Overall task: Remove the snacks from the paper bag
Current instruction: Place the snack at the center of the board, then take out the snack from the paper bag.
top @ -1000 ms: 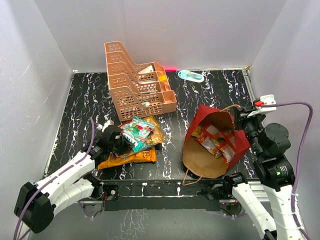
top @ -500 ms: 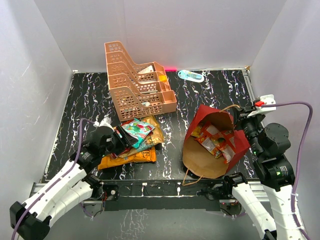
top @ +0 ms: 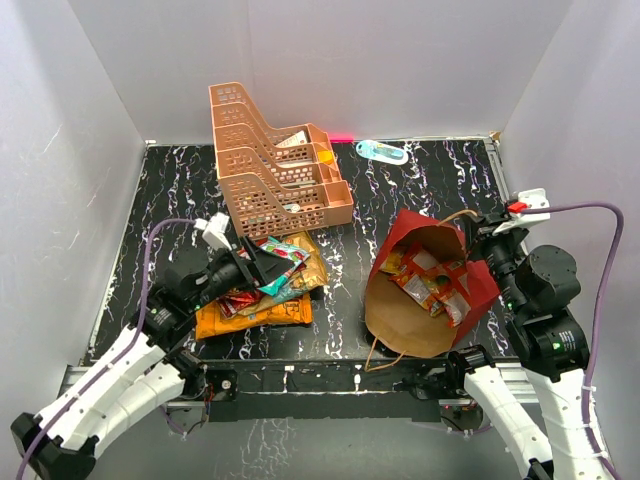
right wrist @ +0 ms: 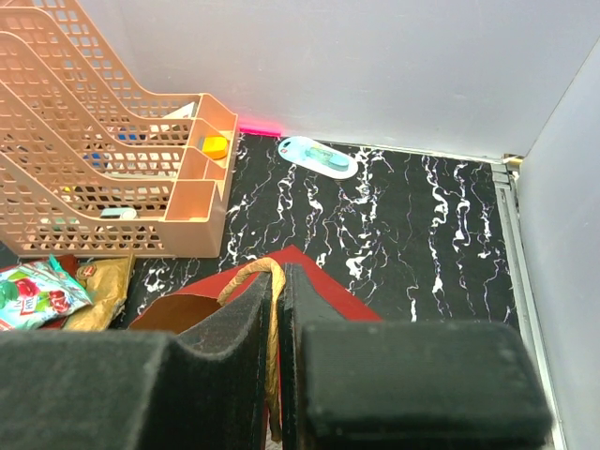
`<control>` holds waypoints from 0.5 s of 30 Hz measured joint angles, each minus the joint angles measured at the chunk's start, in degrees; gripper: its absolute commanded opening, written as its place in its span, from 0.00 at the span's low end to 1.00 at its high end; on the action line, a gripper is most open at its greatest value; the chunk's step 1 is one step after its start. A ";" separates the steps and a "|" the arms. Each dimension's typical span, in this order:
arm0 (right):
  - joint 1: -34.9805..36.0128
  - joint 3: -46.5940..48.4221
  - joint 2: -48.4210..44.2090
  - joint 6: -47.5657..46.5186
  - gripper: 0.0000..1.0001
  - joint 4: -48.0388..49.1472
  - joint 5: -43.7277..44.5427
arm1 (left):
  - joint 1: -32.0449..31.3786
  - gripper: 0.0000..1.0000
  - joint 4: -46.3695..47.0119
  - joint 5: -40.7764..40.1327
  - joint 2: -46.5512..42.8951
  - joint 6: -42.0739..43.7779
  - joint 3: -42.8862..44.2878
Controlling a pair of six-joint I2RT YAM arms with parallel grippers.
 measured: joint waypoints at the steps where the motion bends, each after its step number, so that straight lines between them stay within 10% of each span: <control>1: 0.00 0.00 0.00 0.00 0.08 -0.04 -0.24 | -1.09 0.76 1.57 0.22 0.90 0.50 0.02; 15: 0.00 0.61 -0.66 0.85 0.08 -3.54 -3.98 | -44.92 0.70 19.10 -18.95 38.07 22.18 13.42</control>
